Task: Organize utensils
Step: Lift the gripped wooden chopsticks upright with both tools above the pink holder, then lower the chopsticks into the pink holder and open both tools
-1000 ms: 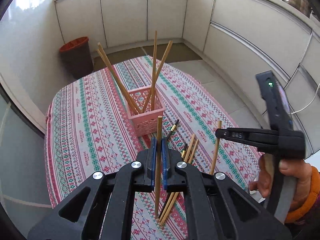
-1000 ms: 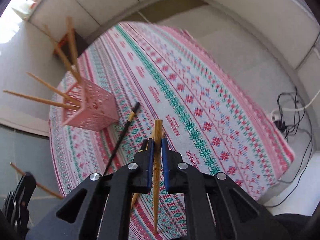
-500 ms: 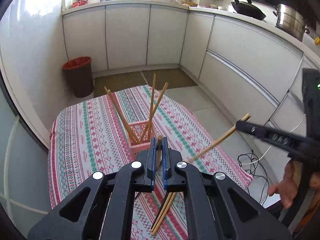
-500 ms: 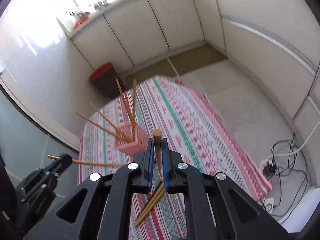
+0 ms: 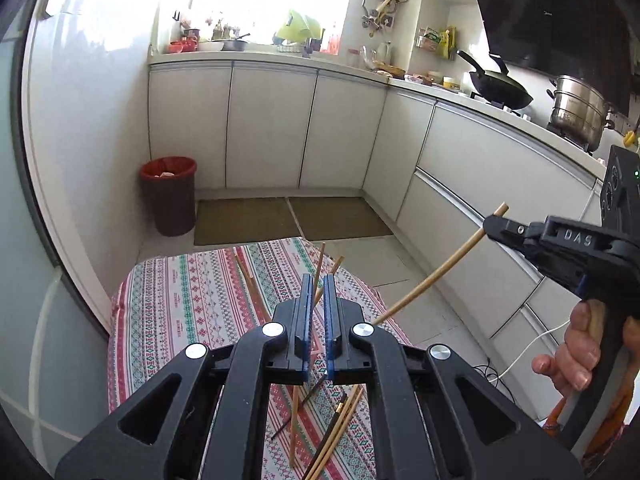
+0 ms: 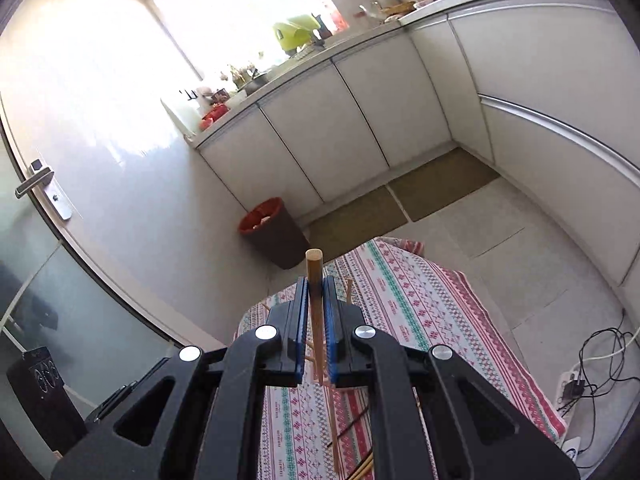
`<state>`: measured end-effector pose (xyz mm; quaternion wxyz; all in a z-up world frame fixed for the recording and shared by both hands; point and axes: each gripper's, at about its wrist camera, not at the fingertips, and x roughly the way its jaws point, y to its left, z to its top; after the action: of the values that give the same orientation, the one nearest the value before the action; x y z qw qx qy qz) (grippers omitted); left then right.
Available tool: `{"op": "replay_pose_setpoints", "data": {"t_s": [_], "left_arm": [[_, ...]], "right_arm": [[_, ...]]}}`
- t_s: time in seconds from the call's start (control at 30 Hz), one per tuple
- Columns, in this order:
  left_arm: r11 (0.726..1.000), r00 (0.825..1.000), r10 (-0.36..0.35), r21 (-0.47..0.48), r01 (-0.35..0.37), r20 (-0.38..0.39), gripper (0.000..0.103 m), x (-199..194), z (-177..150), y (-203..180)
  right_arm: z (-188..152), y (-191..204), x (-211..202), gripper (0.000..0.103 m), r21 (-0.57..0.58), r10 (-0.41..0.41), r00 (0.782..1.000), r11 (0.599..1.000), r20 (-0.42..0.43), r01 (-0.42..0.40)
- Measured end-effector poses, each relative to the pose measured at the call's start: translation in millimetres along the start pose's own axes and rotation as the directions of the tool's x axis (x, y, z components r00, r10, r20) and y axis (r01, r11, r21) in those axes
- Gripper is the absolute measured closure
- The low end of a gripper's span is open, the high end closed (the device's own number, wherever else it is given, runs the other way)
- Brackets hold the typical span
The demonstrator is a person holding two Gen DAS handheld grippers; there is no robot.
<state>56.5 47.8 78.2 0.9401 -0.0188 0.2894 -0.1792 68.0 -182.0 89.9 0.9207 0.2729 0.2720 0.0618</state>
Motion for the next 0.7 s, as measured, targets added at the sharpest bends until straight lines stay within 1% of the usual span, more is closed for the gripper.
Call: {"op": "replay_pose_setpoints", "data": {"t_s": [0.07, 0.1, 0.13, 0.17, 0.2, 0.27, 0.3, 0.33, 0.4, 0.43, 0.47, 0.57, 0.6, 0.63, 0.67, 0.7], "left_arm": [[1.000, 0.998, -0.013, -0.004, 0.013, -0.056, 0.098, 14.0, -4.0, 4.5], [1.000, 0.992, -0.021, -0.003, 0.021, -0.126, 0.096, 30.7, -10.5, 7.9], [1.000, 0.977, -0.028, 0.005, 0.029, -0.211, 0.090, 50.4, -20.3, 9.4], [0.999, 0.953, -0.025, 0.011, 0.030, -0.303, 0.068, 72.7, -33.9, 11.0], [1.000, 0.924, -0.008, 0.012, 0.014, -0.381, 0.057, 98.1, -50.5, 12.5], [1.000, 0.878, 0.026, 0.013, -0.023, -0.478, 0.058, 139.8, -79.5, 16.5], [0.999, 0.853, 0.049, 0.023, -0.043, -0.519, 0.058, 159.6, -92.5, 17.7], [0.997, 0.833, 0.074, 0.035, -0.066, -0.548, 0.058, 176.8, -103.6, 19.0], [0.994, 0.807, 0.102, 0.041, -0.097, -0.582, 0.058, 198.5, -116.3, 22.6], [0.994, 0.803, 0.109, 0.046, -0.101, -0.587, 0.058, 205.1, -119.6, 23.6], [0.993, 0.805, 0.114, 0.047, -0.106, -0.583, 0.058, 208.9, -122.4, 24.7], [0.994, 0.831, 0.108, 0.035, -0.105, -0.546, 0.058, 218.1, -119.7, 26.2], [0.993, 0.839, 0.116, 0.040, -0.112, -0.531, 0.067, 221.3, -118.6, 26.3], [0.991, 0.837, 0.129, 0.051, -0.121, -0.532, 0.082, 225.0, -120.5, 26.8], [0.992, 0.832, 0.123, 0.046, -0.116, -0.541, 0.098, 226.5, -123.0, 27.3], [0.993, 0.837, 0.114, 0.041, -0.109, -0.536, 0.098, 223.5, -123.7, 27.2]], "right_arm": [[1.8, 1.9, -4.0, 0.095, -0.014, 0.002, 1.000, 1.000, 0.024, -0.002], [2.6, 0.0, -5.5, 0.095, -0.013, -0.001, 0.999, 1.000, 0.035, 0.001], [3.6, -1.9, -5.4, 0.095, -0.009, -0.001, 0.999, 1.000, 0.036, 0.002], [4.6, -4.7, -3.4, 0.095, -0.004, -0.002, 1.000, 1.000, 0.029, 0.002], [5.2, -7.8, -0.4, 0.095, 0.002, -0.007, 1.000, 1.000, 0.022, 0.007], [5.7, -14.1, 7.3, 0.095, 0.021, -0.022, 1.000, 1.000, 0.006, 0.022], [6.4, -17.2, 12.6, 0.095, 0.028, -0.025, 1.000, 0.999, -0.006, 0.025], [6.8, -20.8, 16.8, 0.095, 0.037, -0.025, 0.999, 0.999, -0.020, 0.026], [5.4, -24.8, 21.8, 0.095, 0.038, -0.032, 0.999, 0.999, -0.031, 0.033], [5.8, -26.9, 24.2, 0.095, 0.033, -0.040, 0.999, 0.999, -0.032, 0.041], [5.6, -28.7, 26.1, 0.095, 0.029, -0.049, 0.998, 0.998, -0.035, 0.050], [4.1, -34.2, 33.0, 0.095, 0.030, -0.058, 0.997, 0.998, -0.055, 0.060], [2.8, -36.1, 35.1, 0.095, 0.032, -0.060, 0.996, 0.998, -0.063, 0.062], [1.8, -38.0, 36.6, 0.095, 0.033, -0.061, 0.996, 0.997, -0.070, 0.064], [1.4, -38.9, 38.7, 0.095, 0.032, -0.061, 0.995, 0.998, -0.079, 0.063], [0.6, -38.5, 39.0, 0.095, 0.030, -0.060, 0.995, 0.998, -0.084, 0.063]]}}
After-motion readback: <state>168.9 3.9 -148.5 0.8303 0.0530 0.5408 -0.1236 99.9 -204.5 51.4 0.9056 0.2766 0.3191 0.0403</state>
